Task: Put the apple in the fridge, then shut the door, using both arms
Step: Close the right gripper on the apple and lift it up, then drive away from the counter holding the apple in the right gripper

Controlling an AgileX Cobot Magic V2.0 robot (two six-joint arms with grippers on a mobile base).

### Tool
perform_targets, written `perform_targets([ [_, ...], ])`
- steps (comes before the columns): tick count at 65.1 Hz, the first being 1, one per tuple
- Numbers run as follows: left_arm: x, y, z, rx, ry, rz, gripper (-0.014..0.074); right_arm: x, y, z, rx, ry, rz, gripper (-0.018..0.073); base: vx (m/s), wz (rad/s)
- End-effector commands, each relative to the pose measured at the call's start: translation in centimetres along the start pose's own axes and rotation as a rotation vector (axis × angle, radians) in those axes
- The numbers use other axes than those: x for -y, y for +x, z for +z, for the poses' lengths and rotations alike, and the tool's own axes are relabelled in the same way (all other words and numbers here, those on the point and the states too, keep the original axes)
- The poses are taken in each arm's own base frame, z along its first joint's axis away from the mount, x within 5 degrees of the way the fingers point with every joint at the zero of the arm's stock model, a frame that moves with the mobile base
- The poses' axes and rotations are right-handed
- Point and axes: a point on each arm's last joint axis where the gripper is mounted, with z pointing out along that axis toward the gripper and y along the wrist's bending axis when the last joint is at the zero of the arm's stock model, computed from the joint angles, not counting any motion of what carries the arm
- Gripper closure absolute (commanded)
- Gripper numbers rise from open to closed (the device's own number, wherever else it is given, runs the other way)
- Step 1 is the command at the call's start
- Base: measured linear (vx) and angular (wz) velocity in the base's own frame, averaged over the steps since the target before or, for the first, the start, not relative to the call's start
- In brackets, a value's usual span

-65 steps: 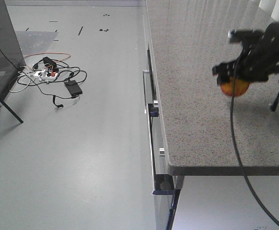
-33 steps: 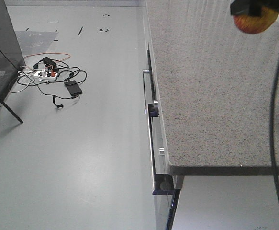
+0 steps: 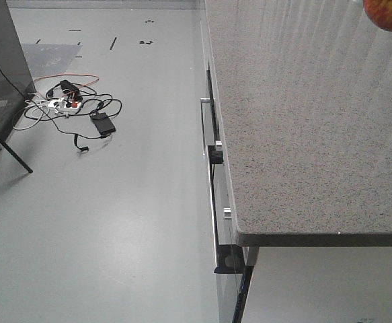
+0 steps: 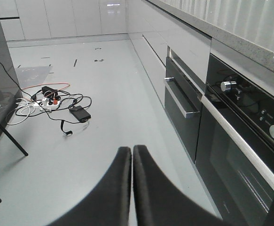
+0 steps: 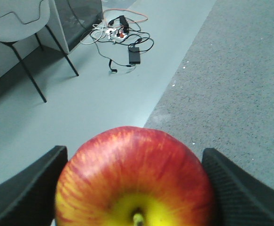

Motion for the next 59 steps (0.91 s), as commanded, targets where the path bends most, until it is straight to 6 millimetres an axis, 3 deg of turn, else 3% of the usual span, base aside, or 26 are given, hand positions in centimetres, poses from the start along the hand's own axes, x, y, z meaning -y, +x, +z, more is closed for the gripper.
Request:
perform_targets([
  [1, 0.03, -1.28, -0.33, 0.103, 0.0, -0.01, 0.0603, -1.28, -0.7, -2.77, 0.098, -0.007, -0.027, 0.0456, 0.0, 0.0],
  [59, 0.03, -1.28, -0.33, 0.103, 0.0, -0.01, 0.0603, -1.7, -0.04, -3.22, 0.039, -0.028, -0.037, 0.0455, 0.0, 0.0],
])
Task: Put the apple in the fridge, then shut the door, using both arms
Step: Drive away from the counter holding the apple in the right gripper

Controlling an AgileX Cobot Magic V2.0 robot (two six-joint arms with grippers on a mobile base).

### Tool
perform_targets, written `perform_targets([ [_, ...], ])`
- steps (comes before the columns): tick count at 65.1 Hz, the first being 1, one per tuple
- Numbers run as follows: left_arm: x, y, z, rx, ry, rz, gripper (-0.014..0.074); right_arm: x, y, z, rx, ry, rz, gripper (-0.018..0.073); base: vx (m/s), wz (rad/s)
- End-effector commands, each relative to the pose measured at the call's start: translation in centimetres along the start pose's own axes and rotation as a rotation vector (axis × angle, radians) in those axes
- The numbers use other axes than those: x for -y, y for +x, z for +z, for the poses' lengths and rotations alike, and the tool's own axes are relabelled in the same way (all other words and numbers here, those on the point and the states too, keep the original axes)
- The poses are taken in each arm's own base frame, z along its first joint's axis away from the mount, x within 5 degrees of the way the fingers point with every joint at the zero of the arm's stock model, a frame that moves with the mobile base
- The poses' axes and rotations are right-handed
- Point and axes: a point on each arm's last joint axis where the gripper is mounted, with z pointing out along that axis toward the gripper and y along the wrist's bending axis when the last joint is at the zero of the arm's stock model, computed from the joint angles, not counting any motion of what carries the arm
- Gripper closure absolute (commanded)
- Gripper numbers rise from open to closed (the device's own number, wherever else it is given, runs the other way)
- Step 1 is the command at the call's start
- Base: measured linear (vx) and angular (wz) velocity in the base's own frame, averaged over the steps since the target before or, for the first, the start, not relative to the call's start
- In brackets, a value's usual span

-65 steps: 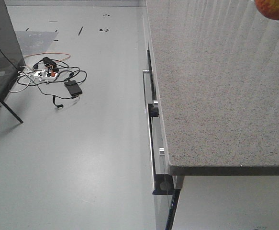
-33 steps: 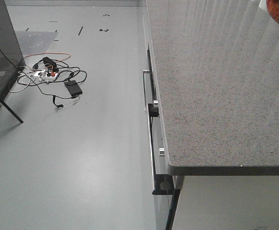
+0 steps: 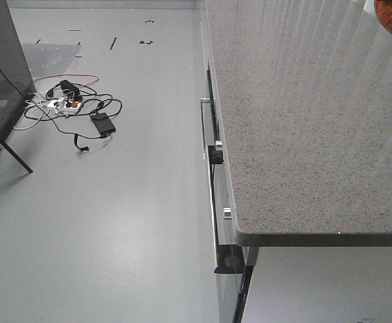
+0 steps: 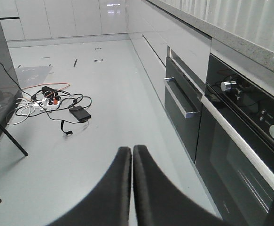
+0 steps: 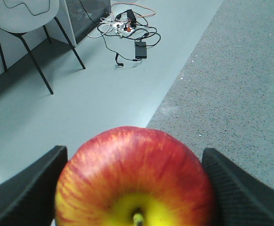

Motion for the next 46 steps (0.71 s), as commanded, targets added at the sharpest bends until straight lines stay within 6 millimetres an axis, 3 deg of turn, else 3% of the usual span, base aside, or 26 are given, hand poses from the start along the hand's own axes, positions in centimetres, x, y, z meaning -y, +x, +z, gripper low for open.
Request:
perform_targets([
  [1, 0.03, -1.28, -0.33, 0.103, 0.0, -0.01, 0.0603, -0.77, -0.48, -1.54, 0.054, -0.011, -0.023, 0.0455, 0.0, 0.0],
  [46, 0.03, -1.28, -0.33, 0.103, 0.0, -0.01, 0.0603, -0.77, -0.48, -1.54, 0.054, -0.011, -0.023, 0.0455, 0.0, 0.02],
])
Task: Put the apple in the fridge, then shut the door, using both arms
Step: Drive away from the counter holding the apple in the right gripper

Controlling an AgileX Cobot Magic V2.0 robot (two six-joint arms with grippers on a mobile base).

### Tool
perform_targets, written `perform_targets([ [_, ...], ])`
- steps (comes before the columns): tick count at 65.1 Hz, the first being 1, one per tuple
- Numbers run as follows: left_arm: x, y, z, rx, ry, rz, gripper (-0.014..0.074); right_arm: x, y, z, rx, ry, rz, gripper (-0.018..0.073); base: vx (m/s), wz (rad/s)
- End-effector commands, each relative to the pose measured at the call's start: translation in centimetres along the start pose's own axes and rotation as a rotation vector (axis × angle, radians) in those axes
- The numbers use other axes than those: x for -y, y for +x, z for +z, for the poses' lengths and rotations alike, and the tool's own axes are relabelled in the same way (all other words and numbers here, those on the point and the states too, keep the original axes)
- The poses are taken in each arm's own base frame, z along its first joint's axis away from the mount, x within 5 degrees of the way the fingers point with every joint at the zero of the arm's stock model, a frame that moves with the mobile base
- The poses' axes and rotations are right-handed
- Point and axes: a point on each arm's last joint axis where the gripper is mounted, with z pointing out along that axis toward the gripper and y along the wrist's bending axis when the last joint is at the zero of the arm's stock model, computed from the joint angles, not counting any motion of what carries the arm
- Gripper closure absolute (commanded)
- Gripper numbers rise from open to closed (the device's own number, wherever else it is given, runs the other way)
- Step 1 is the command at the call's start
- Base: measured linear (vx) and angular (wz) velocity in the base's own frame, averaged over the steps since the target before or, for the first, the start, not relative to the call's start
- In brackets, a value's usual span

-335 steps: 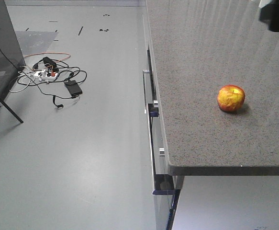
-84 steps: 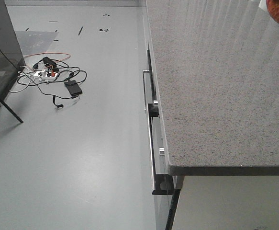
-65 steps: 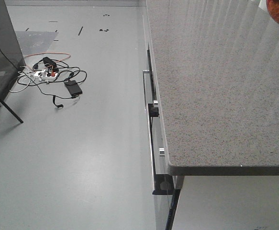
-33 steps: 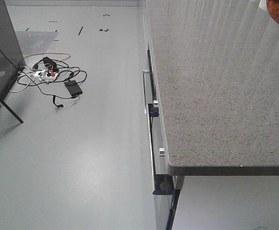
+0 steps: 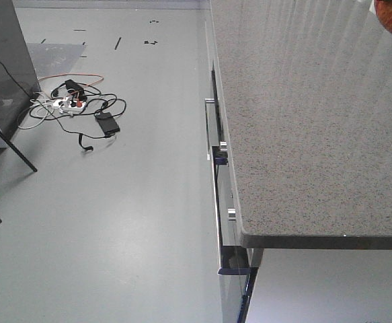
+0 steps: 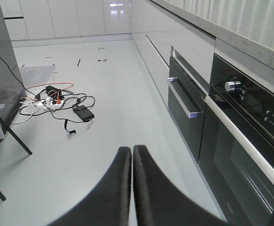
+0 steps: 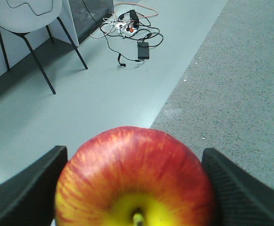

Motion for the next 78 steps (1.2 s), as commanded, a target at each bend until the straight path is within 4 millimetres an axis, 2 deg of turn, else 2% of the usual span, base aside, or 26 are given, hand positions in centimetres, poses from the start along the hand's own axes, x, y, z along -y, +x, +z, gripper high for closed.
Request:
perform_targets([
  [1, 0.03, -1.28, -0.33, 0.103, 0.0, -0.01, 0.0603, -0.77, -0.49, -1.54, 0.055, -0.01, -0.023, 0.0455, 0.0, 0.06],
  [30, 0.03, -1.28, -0.33, 0.103, 0.0, -0.01, 0.0603, -0.77, -0.49, -1.54, 0.055, -0.011, -0.022, 0.0455, 0.01, 0.21],
  [78, 0.03, -1.28, -0.33, 0.103, 0.0, -0.01, 0.0603, -0.77, -0.49, -1.54, 0.055, -0.011, -0.022, 0.0455, 0.02, 0.53],
])
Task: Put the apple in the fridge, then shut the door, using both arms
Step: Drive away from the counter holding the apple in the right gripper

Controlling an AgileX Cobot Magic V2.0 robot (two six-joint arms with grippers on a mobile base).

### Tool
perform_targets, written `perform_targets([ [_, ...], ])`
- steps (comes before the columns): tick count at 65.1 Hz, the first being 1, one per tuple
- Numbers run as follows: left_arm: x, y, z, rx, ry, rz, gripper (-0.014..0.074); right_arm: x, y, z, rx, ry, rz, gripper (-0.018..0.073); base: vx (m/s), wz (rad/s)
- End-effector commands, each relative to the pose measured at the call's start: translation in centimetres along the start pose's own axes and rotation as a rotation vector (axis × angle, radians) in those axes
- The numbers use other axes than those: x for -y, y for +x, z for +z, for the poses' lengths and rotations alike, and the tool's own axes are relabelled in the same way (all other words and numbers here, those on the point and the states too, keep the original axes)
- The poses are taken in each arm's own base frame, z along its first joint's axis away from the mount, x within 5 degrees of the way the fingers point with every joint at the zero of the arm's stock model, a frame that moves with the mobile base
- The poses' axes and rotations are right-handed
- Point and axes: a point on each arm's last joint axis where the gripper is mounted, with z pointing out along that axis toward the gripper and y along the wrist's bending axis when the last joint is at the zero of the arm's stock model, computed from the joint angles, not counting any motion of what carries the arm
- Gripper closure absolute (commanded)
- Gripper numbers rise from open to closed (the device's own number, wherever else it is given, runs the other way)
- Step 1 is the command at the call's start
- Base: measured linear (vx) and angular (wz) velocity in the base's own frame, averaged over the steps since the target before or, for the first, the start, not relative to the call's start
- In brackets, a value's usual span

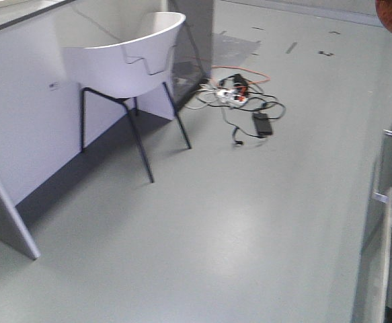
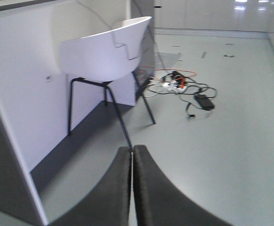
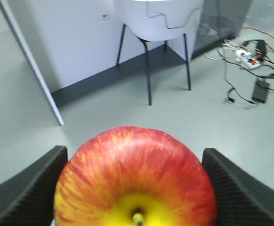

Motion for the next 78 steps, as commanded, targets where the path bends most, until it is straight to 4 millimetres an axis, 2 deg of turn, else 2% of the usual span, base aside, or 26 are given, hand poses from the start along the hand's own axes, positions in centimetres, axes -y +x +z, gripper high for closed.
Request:
perform_targets([
  [1, 0.03, -1.28, -0.33, 0.103, 0.0, -0.01, 0.0603, -0.78, -0.49, -1.54, 0.056, -0.012, -0.022, 0.0455, 0.02, 0.52],
  [78, 0.03, -1.28, -0.33, 0.103, 0.0, -0.01, 0.0603, -0.78, -0.49, -1.54, 0.056, -0.012, -0.022, 0.0455, 0.05, 0.47],
])
